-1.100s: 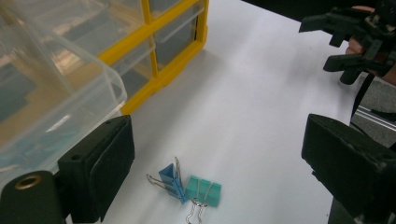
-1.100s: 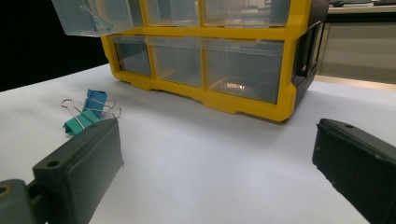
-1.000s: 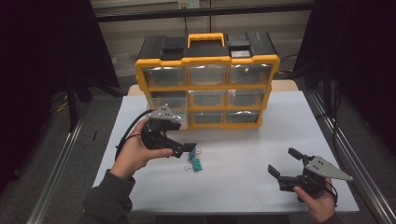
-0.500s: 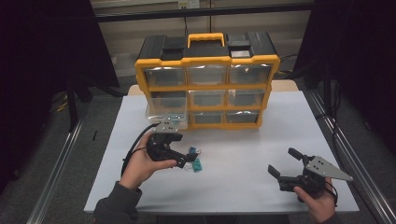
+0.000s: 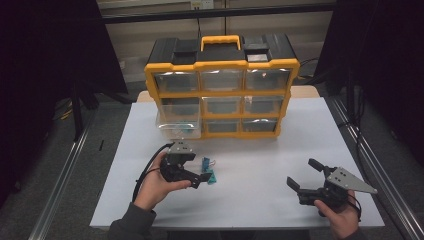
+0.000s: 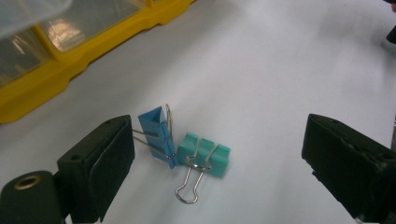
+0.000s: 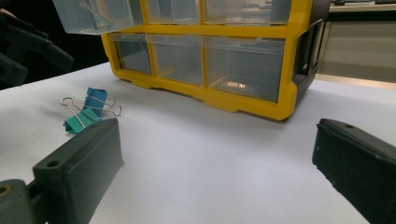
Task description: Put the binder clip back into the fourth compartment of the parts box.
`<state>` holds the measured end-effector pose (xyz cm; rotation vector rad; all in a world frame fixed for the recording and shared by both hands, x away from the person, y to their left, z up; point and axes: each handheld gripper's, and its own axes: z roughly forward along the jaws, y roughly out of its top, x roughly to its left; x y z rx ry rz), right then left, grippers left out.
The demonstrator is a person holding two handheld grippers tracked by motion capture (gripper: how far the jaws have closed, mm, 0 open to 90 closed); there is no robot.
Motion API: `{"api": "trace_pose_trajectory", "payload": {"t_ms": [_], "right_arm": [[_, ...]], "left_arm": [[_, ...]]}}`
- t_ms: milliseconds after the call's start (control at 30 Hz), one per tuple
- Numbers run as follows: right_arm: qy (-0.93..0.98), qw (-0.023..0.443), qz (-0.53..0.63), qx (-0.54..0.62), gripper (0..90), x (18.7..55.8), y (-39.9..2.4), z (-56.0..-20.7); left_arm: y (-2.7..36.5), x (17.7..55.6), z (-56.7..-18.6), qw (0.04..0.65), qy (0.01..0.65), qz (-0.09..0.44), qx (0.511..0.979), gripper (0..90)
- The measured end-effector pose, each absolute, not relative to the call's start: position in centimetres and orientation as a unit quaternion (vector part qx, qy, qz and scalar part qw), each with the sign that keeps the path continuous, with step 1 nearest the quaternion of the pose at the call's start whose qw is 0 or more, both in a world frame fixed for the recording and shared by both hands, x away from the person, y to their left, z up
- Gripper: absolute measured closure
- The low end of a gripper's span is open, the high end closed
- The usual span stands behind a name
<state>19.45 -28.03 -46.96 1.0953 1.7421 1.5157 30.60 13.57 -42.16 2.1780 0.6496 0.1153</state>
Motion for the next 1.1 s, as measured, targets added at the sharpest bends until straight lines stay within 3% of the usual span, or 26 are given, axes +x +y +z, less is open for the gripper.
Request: {"api": "trace_pose_trajectory", "payload": {"t_ms": [633, 1100], "right_arm": [[0.657, 0.290, 0.567, 0.404, 1.1, 19.5, -28.0, -47.0], [0.658, 0.285, 0.568, 0.404, 1.2, 19.5, -28.0, -46.9]], "left_arm": [[12.7, 30.3, -45.0, 0.384, 0.229, 0.051, 0.893, 22.8], [12.1, 29.6, -46.1, 0.382, 0.196, 0.017, 0.903, 34.7]]}}
